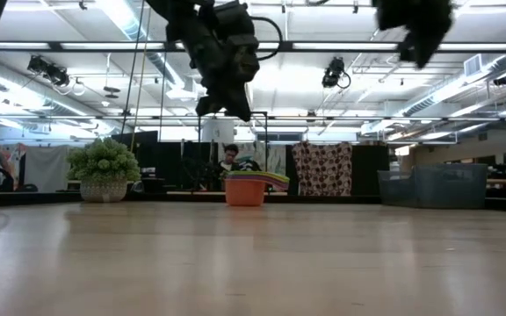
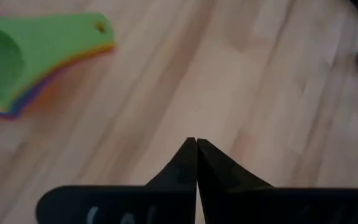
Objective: Nest measuring cups in basket
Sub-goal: Stack the dark blue measuring cup on the stacked green measuring cup
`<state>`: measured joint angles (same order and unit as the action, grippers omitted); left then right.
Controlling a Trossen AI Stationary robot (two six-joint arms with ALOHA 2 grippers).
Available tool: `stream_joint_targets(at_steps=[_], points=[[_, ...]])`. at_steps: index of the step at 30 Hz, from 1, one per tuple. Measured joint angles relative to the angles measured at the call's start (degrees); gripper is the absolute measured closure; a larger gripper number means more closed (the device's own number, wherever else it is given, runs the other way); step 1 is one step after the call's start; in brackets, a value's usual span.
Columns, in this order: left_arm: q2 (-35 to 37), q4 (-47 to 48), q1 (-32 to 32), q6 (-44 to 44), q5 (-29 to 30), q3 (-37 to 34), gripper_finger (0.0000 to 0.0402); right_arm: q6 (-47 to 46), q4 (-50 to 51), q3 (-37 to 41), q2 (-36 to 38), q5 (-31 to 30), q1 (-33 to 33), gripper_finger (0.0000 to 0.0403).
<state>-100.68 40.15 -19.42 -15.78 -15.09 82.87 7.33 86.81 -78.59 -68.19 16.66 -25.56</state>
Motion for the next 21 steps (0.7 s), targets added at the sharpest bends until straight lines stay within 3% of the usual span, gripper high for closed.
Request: stream_joint_targets(at_steps=[7,14,21], points=[[-0.02,1.6,4.07,1.83,-0.68,-0.01,0.0399,-14.92,3.22,0.53,5.99,11.15,13.65,0.0402],[-0.02,1.52,7.15,-3.3,-0.66,-0.02,0.04,-24.02,3.28,3.73,7.98,13.35,27.66,0.0397],[-0.02,-0.62,9.1,-9.89,-0.66,-0.02,0.0399,-28.37,3.24,8.3,8.25,13.02,35.82,0.0368]])
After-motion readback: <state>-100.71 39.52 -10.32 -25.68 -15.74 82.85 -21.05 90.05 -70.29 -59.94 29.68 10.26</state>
